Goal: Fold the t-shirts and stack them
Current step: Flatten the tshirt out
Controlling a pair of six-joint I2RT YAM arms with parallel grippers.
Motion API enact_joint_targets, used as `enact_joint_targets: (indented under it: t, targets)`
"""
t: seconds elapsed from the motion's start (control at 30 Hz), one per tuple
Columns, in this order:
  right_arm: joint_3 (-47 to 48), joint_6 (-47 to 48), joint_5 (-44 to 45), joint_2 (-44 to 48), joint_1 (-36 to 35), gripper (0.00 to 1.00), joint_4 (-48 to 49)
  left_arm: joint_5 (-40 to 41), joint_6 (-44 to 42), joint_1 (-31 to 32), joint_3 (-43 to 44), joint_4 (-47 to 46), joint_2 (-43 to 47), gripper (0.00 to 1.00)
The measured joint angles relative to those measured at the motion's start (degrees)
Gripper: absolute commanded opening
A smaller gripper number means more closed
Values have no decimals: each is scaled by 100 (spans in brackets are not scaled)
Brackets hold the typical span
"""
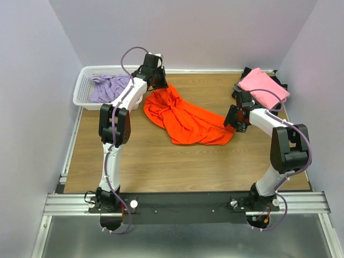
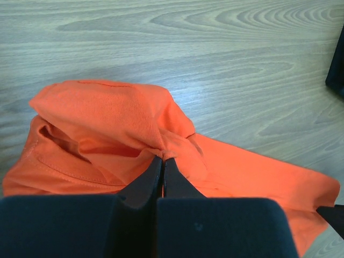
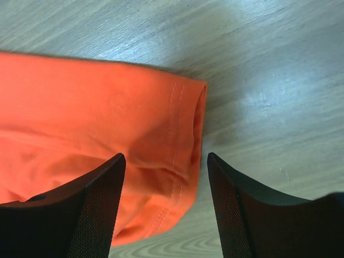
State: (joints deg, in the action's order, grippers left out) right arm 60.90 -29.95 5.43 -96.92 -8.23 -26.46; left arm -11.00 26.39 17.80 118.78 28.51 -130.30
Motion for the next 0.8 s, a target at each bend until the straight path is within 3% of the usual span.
enact_joint_targets:
  t: [0.4,0.47,0.67,0.8]
  targets:
    - [90,-2,-79,-345,48,49,256,-2,-79,-50,0,33,0,0]
    - [90,-2,-81,-345,48,43,264,-2,-90,-61,0,35,0,0]
    - [90,-22,-164,-345,50,6,284,-4,-129,-101,0,44,0,0]
    - [90,-57,-168,-321,72,4,275,-4,-133,-131,0,66,2,0]
